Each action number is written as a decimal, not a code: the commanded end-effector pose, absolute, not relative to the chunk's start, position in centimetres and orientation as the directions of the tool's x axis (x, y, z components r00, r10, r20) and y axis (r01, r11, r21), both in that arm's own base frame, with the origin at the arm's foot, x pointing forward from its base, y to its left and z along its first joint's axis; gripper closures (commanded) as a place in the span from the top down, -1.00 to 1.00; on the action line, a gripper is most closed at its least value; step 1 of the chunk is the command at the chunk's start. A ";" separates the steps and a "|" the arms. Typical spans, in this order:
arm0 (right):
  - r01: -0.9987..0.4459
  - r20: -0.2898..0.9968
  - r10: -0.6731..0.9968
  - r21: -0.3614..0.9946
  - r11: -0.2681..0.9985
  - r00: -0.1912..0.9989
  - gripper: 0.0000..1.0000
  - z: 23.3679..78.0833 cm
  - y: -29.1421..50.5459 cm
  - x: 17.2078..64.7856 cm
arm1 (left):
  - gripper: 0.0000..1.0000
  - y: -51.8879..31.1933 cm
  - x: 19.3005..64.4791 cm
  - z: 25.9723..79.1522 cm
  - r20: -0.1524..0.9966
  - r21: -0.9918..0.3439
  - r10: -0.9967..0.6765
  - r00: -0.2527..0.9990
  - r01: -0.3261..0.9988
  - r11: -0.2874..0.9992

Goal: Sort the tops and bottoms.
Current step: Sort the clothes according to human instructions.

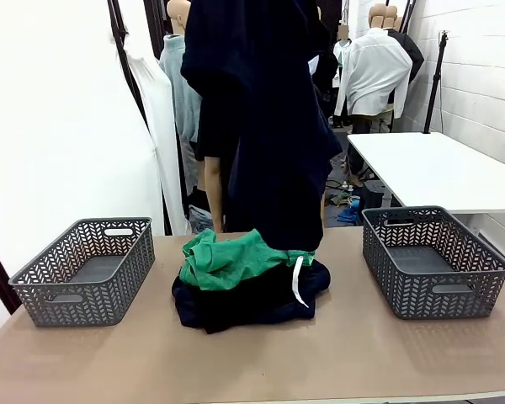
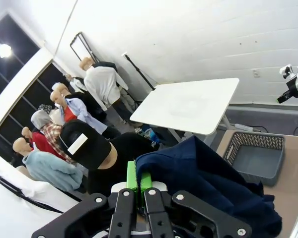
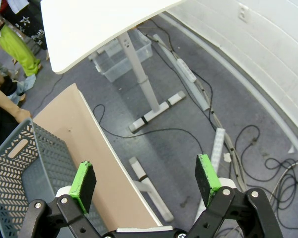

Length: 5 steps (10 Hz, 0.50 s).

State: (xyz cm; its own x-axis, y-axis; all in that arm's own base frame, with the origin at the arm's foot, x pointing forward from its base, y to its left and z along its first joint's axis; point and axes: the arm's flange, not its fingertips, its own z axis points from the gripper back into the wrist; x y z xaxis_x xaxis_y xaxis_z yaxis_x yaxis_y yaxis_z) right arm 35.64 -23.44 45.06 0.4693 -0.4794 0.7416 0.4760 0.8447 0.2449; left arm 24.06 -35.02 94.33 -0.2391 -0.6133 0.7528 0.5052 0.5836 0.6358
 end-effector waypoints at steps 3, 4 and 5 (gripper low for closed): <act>0.481 0.737 -0.486 0.248 0.841 0.470 1.00 45.2 -23.3 35.7 | -1.00 -34.6 23.8 94.8 0.755 0.636 -0.609 -0.244 0.497 0.590; 0.481 0.737 -0.486 0.248 0.841 0.470 1.00 45.2 -23.3 35.7 | -1.00 -34.6 23.8 94.8 0.755 0.636 -0.609 -0.244 0.497 0.590; 0.481 0.737 -0.486 0.248 0.841 0.470 1.00 45.2 -23.3 35.7 | -1.00 -34.6 23.8 94.8 0.755 0.636 -0.609 -0.244 0.497 0.590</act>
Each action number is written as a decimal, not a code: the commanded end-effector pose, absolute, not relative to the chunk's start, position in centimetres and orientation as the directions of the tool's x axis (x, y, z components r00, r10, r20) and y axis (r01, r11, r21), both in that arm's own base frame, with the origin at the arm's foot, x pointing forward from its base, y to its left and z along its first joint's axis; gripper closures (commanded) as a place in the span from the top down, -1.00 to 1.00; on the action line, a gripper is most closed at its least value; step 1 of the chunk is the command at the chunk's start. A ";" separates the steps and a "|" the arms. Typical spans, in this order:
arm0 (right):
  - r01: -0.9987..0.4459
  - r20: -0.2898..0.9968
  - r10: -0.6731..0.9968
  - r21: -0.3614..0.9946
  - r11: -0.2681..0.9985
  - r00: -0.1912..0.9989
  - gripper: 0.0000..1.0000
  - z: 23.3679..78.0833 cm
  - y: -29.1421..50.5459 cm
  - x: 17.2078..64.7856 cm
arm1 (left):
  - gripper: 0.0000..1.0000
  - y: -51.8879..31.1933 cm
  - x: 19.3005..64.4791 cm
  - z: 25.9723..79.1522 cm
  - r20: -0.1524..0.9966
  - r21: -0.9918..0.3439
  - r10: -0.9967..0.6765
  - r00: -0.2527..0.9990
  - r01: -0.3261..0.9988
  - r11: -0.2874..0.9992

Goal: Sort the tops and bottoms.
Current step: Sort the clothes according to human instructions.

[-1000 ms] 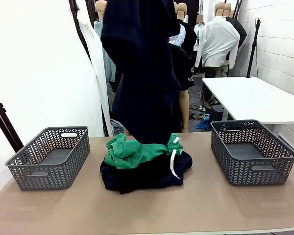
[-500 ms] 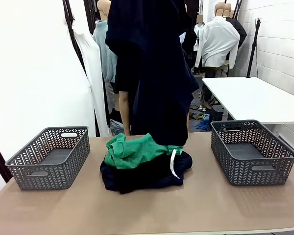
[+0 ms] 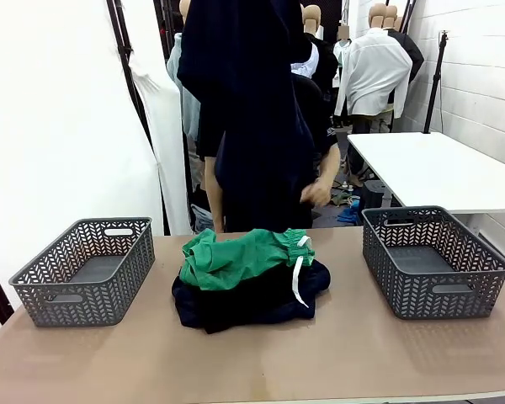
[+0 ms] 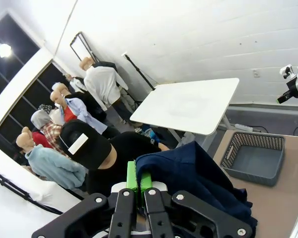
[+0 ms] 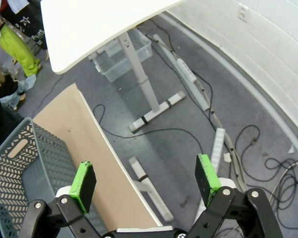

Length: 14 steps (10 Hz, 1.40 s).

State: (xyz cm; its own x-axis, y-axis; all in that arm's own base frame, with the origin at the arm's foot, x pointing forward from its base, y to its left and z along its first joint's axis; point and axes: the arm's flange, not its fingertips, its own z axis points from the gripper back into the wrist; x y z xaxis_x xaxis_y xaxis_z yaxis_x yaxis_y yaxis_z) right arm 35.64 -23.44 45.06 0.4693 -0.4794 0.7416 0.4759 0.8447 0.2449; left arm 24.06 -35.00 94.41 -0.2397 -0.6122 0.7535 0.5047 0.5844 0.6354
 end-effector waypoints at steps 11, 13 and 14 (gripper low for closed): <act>0.481 0.737 -0.486 0.248 0.841 0.470 1.00 45.2 -23.3 35.7 | -1.00 -34.6 23.8 94.8 0.755 0.636 -0.609 -0.244 0.497 0.590; 0.481 0.737 -0.486 0.248 0.841 0.470 1.00 45.2 -23.3 35.7 | -1.00 -34.6 23.8 94.8 0.755 0.636 -0.609 -0.244 0.497 0.590; 0.481 0.737 -0.486 0.248 0.841 0.470 1.00 45.2 -23.3 35.7 | -1.00 -34.6 23.8 94.8 0.755 0.636 -0.609 -0.244 0.497 0.590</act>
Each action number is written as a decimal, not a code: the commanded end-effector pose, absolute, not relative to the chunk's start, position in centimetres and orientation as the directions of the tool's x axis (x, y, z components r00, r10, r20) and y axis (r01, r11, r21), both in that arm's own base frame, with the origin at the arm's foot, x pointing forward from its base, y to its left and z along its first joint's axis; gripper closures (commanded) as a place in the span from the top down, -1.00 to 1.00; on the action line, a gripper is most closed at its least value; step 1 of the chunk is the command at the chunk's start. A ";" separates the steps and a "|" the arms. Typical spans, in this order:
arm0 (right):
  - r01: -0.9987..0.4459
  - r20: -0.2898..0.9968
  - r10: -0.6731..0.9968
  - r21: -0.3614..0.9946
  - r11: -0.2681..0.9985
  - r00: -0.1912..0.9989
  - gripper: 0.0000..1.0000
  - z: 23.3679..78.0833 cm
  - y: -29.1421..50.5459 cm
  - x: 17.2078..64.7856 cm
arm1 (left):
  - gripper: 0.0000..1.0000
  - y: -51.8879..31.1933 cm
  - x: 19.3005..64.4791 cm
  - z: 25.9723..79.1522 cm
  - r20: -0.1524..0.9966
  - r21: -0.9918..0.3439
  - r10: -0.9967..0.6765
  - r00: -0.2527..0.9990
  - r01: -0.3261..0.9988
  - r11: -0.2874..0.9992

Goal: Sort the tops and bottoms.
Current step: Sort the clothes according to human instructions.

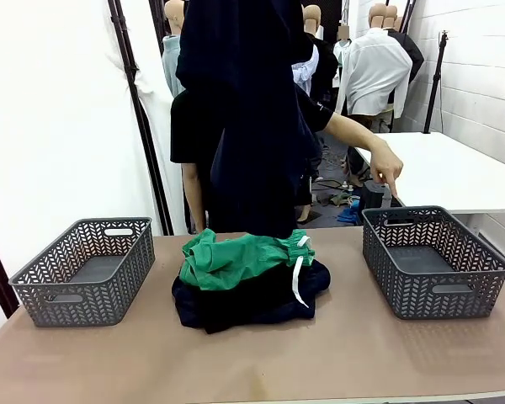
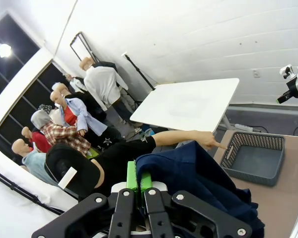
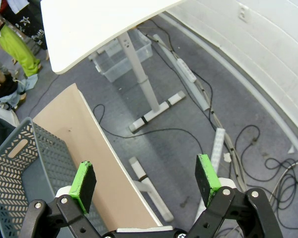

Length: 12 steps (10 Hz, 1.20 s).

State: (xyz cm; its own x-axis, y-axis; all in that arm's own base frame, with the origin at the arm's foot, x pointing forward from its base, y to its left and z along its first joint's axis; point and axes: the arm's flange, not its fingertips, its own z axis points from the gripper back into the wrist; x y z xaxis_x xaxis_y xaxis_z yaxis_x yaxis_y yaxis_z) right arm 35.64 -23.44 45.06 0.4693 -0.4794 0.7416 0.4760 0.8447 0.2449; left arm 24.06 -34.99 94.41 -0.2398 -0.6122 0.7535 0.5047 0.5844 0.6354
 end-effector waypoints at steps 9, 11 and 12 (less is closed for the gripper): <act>0.481 0.737 -0.486 0.248 0.841 0.470 1.00 45.2 -23.3 35.7 | -1.00 -34.6 23.8 94.8 0.755 0.636 -0.609 -0.244 0.497 0.590; 0.481 0.737 -0.486 0.248 0.841 0.470 1.00 45.2 -23.3 35.7 | -1.00 -38.6 25.9 95.3 0.757 0.636 -0.582 -0.297 0.539 0.552; 0.481 0.737 -0.486 0.248 0.841 0.470 1.00 45.2 -23.3 35.7 | -1.00 -42.6 28.2 95.7 0.752 0.638 -0.571 -0.329 0.582 0.504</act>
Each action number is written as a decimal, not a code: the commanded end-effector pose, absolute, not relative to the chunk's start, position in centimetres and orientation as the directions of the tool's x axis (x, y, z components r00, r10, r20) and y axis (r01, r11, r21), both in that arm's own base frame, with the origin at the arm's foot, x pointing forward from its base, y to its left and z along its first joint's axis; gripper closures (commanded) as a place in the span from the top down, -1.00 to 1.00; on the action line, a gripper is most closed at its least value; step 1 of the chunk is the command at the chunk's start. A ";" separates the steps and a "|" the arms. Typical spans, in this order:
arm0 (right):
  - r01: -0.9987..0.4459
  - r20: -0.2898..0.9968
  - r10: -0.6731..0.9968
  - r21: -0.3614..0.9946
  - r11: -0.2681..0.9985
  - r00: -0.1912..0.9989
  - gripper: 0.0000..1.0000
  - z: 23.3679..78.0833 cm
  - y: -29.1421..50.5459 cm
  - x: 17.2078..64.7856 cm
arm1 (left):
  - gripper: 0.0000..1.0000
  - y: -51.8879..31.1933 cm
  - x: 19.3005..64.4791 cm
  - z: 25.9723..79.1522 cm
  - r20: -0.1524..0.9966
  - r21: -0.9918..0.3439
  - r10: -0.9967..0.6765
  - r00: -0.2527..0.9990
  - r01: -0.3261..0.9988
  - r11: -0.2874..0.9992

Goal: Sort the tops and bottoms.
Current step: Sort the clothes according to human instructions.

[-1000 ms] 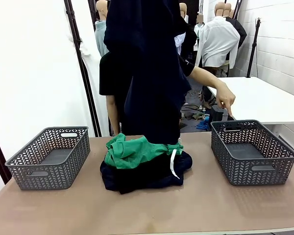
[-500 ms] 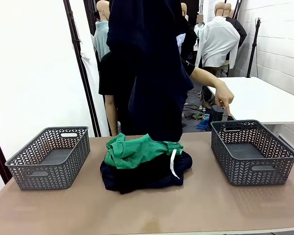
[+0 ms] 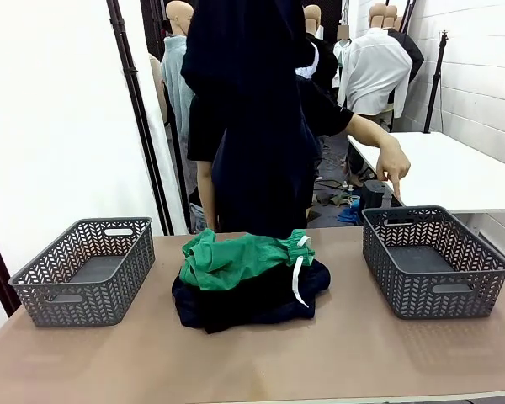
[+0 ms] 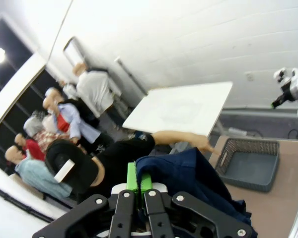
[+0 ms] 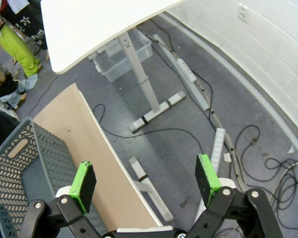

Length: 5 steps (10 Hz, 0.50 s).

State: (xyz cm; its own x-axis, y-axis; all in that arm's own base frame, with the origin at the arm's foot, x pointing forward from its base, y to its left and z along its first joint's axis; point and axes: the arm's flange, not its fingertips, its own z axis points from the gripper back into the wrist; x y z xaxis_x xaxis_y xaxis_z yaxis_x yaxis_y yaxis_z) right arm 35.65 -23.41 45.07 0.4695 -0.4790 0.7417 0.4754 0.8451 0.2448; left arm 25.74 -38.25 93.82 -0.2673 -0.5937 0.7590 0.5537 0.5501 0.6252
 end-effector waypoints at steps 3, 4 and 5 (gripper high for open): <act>0.481 0.737 -0.486 0.248 0.841 0.470 1.00 45.2 -23.3 35.7 | -1.00 -55.4 35.6 95.5 0.774 0.611 -0.510 -0.375 0.655 0.445; 0.481 0.737 -0.486 0.248 0.841 0.470 1.00 45.2 -23.3 35.7 | -1.00 -59.1 37.4 94.7 0.778 0.611 -0.486 -0.398 0.661 0.436; 0.481 0.737 -0.486 0.248 0.841 0.470 1.00 45.2 -23.3 35.7 | -1.00 -62.2 38.7 93.7 0.790 0.594 -0.464 -0.399 0.686 0.421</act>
